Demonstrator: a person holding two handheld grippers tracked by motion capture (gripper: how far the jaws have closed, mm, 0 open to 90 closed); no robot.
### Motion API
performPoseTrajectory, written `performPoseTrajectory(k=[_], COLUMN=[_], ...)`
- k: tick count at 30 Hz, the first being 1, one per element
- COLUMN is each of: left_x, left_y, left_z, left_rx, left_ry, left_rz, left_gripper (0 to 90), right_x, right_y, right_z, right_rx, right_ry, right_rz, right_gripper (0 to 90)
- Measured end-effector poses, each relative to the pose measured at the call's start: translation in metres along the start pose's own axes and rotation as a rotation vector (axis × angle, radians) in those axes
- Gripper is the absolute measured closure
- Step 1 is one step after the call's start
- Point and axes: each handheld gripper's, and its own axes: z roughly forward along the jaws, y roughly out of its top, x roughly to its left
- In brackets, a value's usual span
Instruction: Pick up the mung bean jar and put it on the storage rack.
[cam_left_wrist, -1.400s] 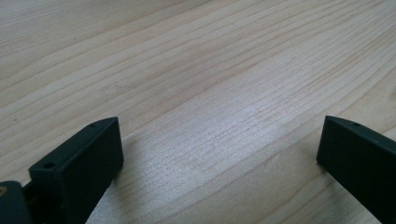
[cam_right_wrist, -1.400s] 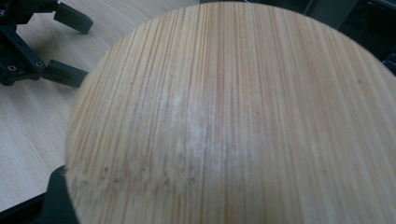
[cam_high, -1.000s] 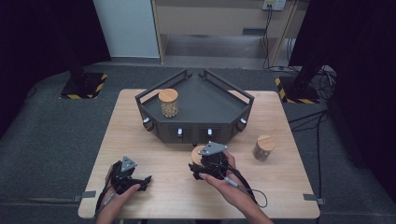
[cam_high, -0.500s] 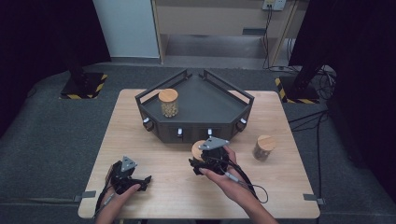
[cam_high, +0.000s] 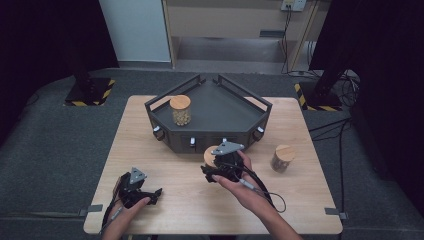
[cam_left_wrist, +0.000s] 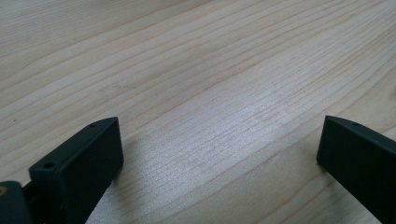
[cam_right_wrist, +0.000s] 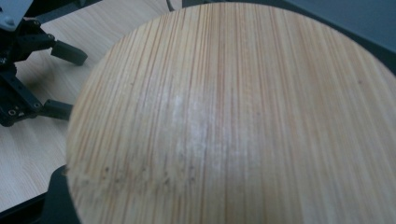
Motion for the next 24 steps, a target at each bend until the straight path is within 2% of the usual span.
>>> performPoseTrajectory(k=[11, 24], left_x=[0.000, 0.001], left_y=[0.000, 0.000], left_z=[0.000, 0.000], left_rx=[0.000, 0.000], left_ry=[0.000, -0.003], left_rz=[0.000, 0.003], left_gripper=[0.0, 0.0], right_x=[-0.004, -0.005], right_y=[0.019, 0.034], right_z=[-0.008, -0.008], right_rx=[-0.018, -0.030], right_ry=[-0.006, -0.011], right_rz=[-0.002, -0.013], right_gripper=[25.4, 25.4])
